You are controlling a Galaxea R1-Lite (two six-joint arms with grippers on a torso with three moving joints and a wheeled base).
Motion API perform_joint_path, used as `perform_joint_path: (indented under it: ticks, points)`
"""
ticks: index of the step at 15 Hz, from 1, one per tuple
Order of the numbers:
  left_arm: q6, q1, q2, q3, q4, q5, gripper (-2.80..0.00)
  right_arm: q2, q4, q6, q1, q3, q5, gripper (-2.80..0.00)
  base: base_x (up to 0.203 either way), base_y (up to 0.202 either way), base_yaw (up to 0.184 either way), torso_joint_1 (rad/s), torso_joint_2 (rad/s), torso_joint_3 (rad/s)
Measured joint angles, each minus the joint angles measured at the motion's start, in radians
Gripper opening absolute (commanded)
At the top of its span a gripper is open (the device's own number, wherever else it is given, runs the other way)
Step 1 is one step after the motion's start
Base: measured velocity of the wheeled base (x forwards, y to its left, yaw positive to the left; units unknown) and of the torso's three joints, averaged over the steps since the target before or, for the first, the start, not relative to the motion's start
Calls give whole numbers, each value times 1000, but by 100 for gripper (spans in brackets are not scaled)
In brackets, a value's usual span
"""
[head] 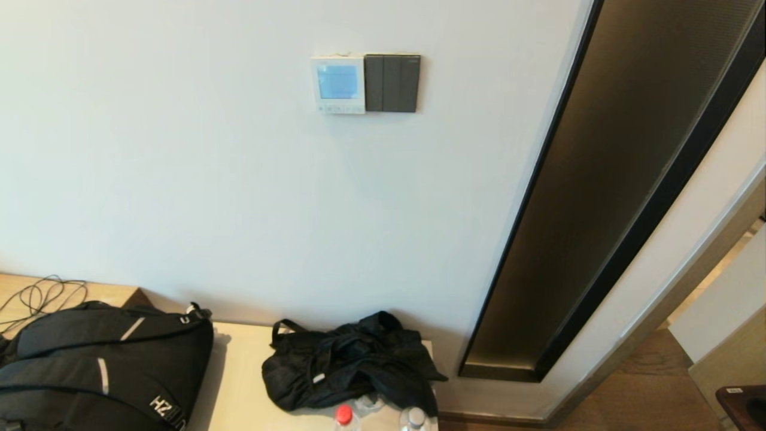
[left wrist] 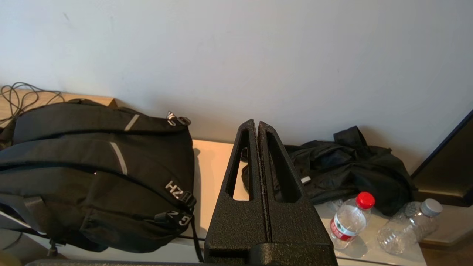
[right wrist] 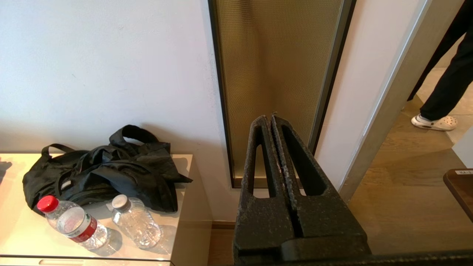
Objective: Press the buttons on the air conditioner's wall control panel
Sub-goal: Turn on the central air conditioner
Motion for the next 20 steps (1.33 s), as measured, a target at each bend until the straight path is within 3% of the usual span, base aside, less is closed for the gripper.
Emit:
perform_joint_path:
  ticks: [9,15,20]
  points:
    - [19,0,0,-9,0,-9,-280,0,0,0,0,0,0,-280,0,0,0,0,0,0]
    - [-44,-3,90,-357,85,-99,-280,0,0,0,0,0,0,-280,0,0,0,0,0,0]
    - [-51,-62,425,-646,-20,-120,-280,0,0,-1,0,0,0,-280,0,0,0,0,0,0]
